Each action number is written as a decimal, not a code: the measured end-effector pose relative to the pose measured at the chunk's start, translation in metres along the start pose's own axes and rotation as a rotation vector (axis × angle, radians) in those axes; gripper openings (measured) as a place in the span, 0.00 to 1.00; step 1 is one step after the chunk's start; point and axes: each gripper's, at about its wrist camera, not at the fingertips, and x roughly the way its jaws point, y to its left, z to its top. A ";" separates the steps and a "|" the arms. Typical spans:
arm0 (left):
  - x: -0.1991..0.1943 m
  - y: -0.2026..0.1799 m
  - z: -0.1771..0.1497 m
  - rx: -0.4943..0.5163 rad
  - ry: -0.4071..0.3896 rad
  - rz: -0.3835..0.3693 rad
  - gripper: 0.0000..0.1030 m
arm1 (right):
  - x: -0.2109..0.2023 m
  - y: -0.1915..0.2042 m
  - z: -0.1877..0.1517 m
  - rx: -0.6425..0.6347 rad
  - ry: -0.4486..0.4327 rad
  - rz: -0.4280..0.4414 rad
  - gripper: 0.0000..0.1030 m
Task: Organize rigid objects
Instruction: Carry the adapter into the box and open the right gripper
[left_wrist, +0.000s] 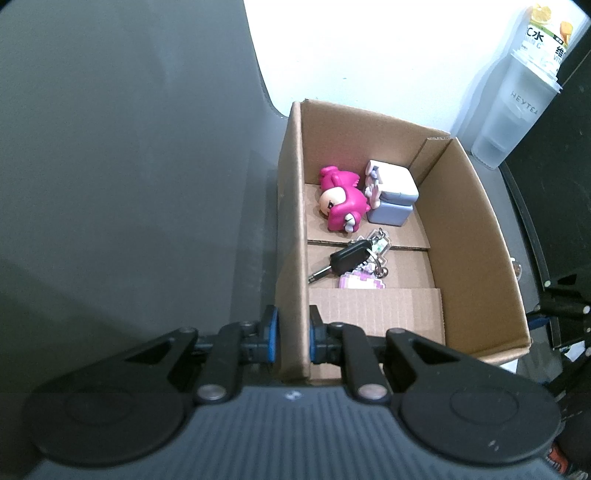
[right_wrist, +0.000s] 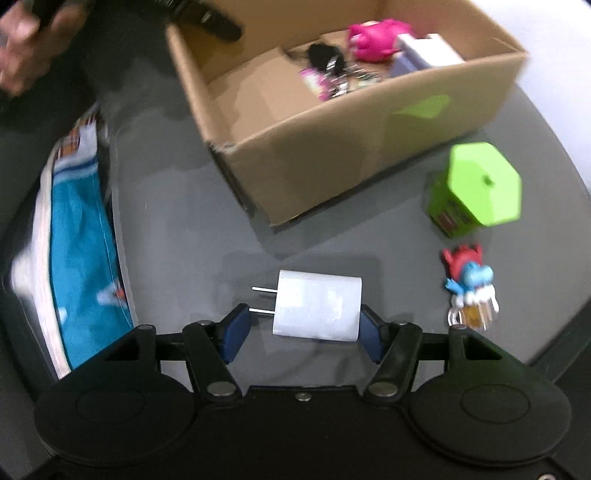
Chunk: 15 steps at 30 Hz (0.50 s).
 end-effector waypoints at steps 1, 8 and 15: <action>0.000 0.000 0.000 0.001 0.000 0.000 0.14 | -0.004 -0.004 -0.003 0.026 -0.011 0.000 0.59; 0.000 0.000 0.000 0.011 -0.002 -0.001 0.14 | -0.029 -0.014 -0.025 0.112 -0.086 -0.016 0.59; 0.000 0.000 -0.001 0.011 -0.004 -0.001 0.14 | -0.054 -0.018 -0.027 0.126 -0.112 -0.063 0.59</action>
